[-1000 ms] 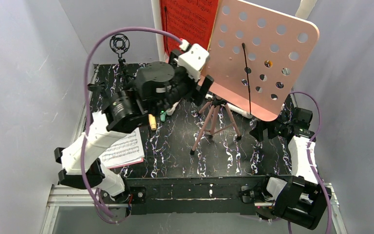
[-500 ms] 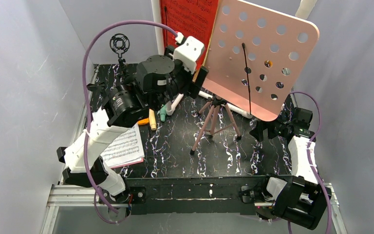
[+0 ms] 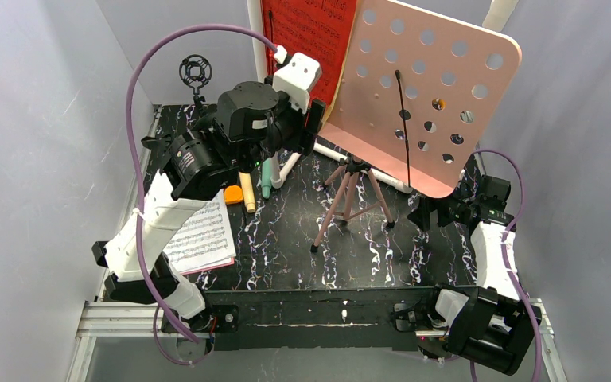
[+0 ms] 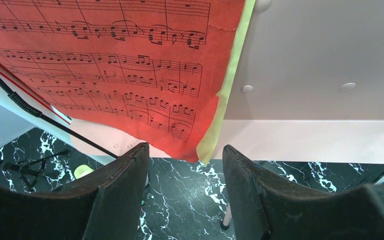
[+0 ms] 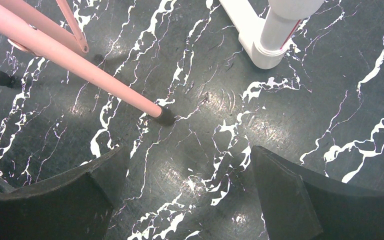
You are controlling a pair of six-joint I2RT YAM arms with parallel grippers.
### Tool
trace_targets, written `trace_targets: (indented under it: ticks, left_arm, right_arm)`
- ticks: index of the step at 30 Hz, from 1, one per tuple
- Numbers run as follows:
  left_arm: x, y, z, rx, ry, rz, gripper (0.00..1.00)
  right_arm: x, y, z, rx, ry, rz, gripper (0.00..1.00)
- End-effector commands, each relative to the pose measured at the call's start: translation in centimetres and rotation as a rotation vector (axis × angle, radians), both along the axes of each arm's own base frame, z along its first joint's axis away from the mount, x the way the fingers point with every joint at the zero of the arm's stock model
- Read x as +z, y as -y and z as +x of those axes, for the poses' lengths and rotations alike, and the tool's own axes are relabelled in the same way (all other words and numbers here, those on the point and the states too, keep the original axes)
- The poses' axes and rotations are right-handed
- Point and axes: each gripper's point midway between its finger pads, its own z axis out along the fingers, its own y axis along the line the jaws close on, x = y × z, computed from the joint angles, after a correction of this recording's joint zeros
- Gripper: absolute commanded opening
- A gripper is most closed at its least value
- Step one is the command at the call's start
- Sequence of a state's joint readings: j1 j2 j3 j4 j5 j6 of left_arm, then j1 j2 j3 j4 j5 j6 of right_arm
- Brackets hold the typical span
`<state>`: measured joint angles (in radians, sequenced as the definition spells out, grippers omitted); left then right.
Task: Pack up the instrument practice props
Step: Pick up the sheet music from the music stand.
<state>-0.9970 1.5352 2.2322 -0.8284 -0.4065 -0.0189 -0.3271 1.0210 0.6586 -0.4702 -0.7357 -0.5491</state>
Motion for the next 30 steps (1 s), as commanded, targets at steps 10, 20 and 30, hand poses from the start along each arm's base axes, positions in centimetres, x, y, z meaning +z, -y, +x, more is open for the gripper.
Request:
trace_targets:
  ticks: [10,20,30]
  left_arm:
    - [0.9,0.6,1.0,-0.018,0.088,0.049,0.44]
    - [0.7,1.3,1.7,-0.025,0.129,0.061,0.43]
    - [0.3,0.8,2.4,0.011,0.164,0.093,0.35]
  right_arm:
    - [0.7,0.1,0.5,0.007,0.029,-0.002,1.00]
    - [0.5,0.1,0.5,0.011,0.023,0.000,1.00]
    - [0.4,0.1,0.5,0.013,0.020,0.002,1.00]
